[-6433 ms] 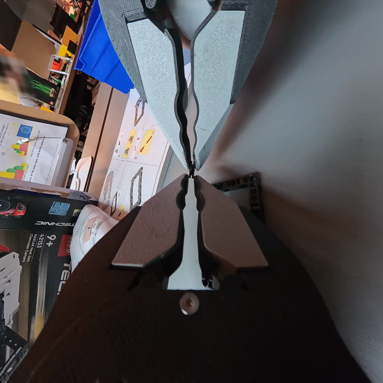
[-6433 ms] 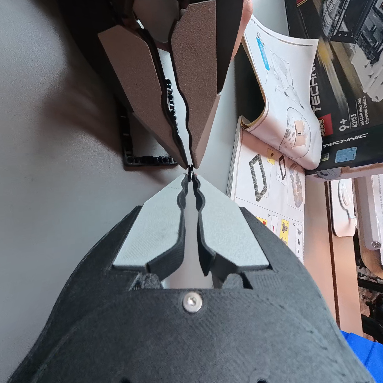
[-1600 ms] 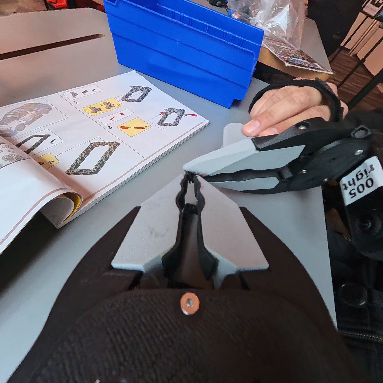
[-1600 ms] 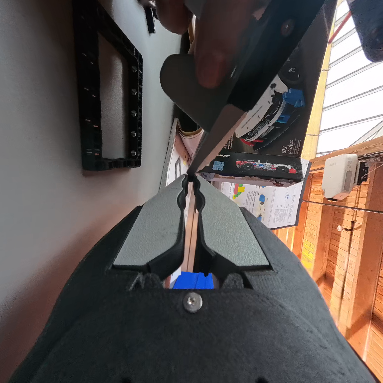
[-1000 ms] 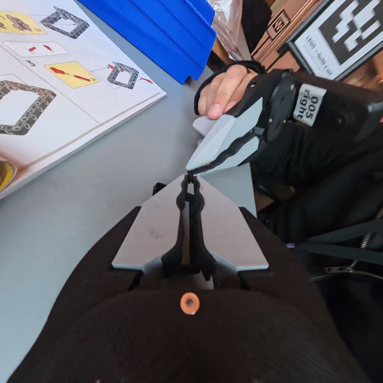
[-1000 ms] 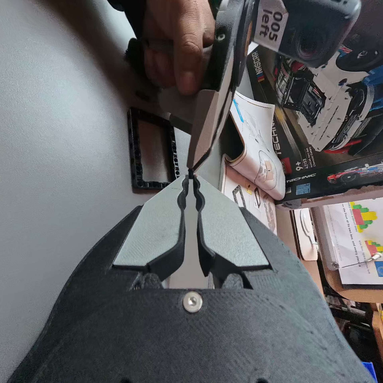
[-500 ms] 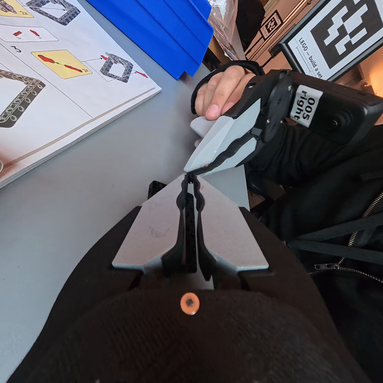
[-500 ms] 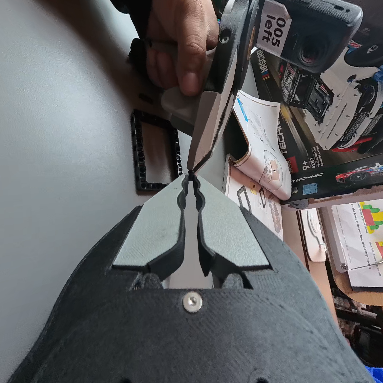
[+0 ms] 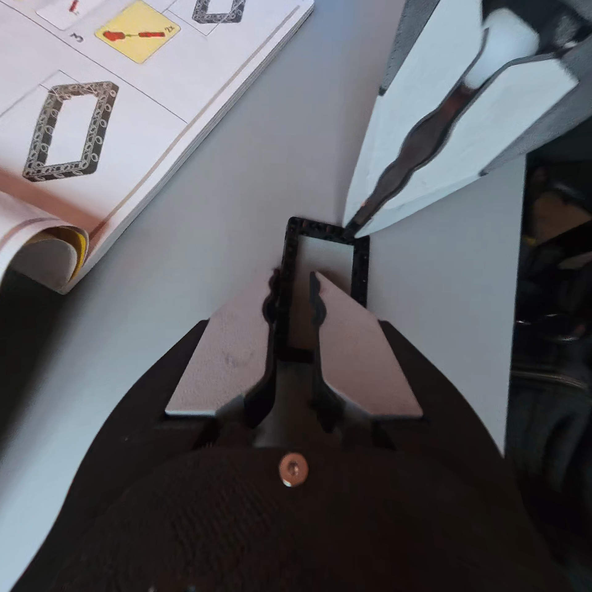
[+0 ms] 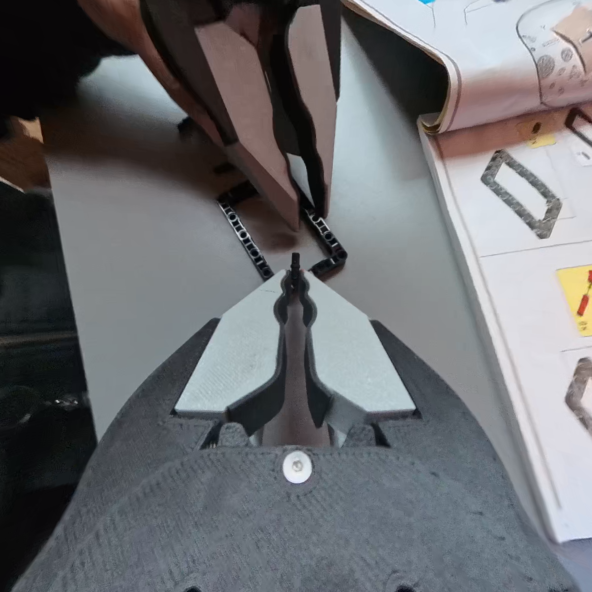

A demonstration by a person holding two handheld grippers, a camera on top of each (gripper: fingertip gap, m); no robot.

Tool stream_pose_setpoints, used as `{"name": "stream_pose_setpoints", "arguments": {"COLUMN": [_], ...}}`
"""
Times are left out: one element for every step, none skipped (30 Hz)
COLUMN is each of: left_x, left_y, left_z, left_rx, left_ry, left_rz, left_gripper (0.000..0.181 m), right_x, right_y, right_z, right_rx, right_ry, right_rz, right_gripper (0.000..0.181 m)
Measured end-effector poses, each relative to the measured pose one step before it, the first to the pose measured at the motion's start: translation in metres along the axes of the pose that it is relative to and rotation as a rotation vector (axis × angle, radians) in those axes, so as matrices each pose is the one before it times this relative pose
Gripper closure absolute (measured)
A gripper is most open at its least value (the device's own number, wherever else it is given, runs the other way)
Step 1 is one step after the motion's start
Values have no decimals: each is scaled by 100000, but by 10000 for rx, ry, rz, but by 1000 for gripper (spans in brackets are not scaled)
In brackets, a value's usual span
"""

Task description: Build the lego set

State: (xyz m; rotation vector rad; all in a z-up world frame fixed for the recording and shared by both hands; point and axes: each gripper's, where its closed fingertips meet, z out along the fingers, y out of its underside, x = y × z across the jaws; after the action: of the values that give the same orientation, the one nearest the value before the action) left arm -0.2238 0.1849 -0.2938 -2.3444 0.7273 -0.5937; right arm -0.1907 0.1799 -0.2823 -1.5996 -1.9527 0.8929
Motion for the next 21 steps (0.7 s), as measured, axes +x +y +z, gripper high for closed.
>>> {"name": "stream_pose_setpoints", "arguments": {"left_x": [-127,101,230,112,16,45,114,130,87,105,96,68,67,52,159,193,211,175,156,127,10], "left_y": [-3,-66,-103,-97,-70,-24,21,22,-6,-10,-16,-1,45,50,13,9,66,91,26,-197,-290], "left_z": [164,154,163,131,86,39,8,18,10,18,20,16,-26,-17,0,20,-10,-52,-72,-63,-39], "left_rx": [-41,-33,-41,-44,-32,-37,-35,0,37,49,51,0,-60,-55,-11,23,1,-41,-41,79,133], "left_ry": [-273,-146,-96,-194,-299,-281,-217,-183,-163,-97,-39,-45,-76,-72,-11,-20,3,30,92,126,54], "left_rz": [165,116,-17,-92,-125,-144,-119,-141,-145,-169,-178,-67,50,0,-76,9,99,99,54,19,29], "left_gripper": [174,175,175,175,175,175,175,175,175,175,175,175,175,175,176,176,175,175,173,166,161], "right_x": [-197,12,114,201,260,206,303,380,233,49,-62,-18,-5,-45,-17,131,99,-8,-28,0,-10], "right_y": [-85,-92,-113,13,178,367,439,265,82,63,54,49,2,-46,-4,35,47,15,-2,-6,1], "right_z": [-75,-79,-40,18,68,116,110,55,-17,-22,11,1,11,24,60,48,12,-21,-10,0,-3], "right_rx": [-35,-48,-34,-127,-237,-341,-380,-258,-147,-158,-179,-147,-99,-56,-47,-53,-66,-66,-66,-68,-85], "right_ry": [139,286,344,369,387,390,502,610,510,330,187,163,123,49,39,120,96,17,-3,-7,0], "right_rz": [331,240,172,101,2,-107,-214,-326,-342,-225,-113,-79,-43,-13,-7,-2,-24,-38,-6,19,1], "right_gripper": [181,180,180,180,181,181,181,181,181,181,181,181,181,181,181,181,181,181,181,181,181]}}
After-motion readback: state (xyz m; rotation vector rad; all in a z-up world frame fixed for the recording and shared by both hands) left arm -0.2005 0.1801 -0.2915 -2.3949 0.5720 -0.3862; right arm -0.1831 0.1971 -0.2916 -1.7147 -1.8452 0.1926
